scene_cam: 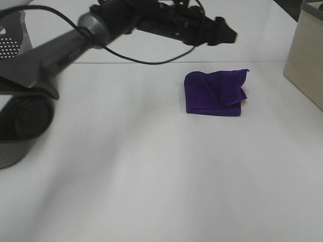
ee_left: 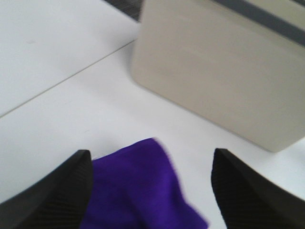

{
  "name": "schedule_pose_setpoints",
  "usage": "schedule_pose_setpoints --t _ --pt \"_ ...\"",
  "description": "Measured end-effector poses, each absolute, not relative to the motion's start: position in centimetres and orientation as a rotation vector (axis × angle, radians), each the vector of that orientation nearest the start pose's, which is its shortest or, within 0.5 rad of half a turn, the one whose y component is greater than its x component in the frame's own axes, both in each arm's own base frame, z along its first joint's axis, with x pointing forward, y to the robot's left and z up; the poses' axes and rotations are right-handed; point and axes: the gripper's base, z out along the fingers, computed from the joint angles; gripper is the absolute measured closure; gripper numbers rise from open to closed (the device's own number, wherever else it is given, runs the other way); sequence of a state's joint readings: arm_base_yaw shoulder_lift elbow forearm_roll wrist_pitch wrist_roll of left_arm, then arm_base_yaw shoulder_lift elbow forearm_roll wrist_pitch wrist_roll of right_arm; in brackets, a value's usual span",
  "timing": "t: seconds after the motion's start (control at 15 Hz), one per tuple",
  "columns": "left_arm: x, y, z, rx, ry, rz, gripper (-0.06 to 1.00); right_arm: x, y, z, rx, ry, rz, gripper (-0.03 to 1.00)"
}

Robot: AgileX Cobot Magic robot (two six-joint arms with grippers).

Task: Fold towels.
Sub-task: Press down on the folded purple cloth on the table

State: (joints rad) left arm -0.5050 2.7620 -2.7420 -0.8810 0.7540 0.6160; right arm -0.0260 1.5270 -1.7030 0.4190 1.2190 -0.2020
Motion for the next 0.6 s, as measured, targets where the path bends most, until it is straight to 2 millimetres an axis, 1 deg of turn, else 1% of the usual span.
schedule_pose_setpoints --t 0.07,0.13,0.2,0.27,0.33,0.47,0.6 --pt "50.8 -30.3 20.3 0.732 2.027 -0.868 0.29 31.6 2.6 42.3 -0.190 2.455 0.450 0.13" --pt "51.5 -28.0 20.9 0.713 2.096 -0.796 0.29 32.4 2.6 41.5 -0.187 2.477 0.449 0.13" --pt "52.0 -26.0 21.5 0.695 2.147 -0.746 0.29 33.7 2.6 40.3 -0.204 2.496 0.461 0.13" --pt "52.3 -24.6 21.7 0.682 2.193 -0.725 0.29 35.3 2.8 38.5 -0.227 2.515 0.504 0.14" --pt "52.5 -23.3 21.9 0.667 2.226 -0.718 0.29 37.1 3.3 36.6 -0.266 2.514 0.582 0.14" --pt "53.1 -20.8 21.9 0.649 2.284 -0.698 0.29 40.1 4.3 33.5 -0.321 2.454 0.745 0.15" --pt "53.3 -19.2 21.7 0.640 2.322 -0.693 0.29 42.6 4.9 30.0 -0.340 2.400 0.871 0.16"
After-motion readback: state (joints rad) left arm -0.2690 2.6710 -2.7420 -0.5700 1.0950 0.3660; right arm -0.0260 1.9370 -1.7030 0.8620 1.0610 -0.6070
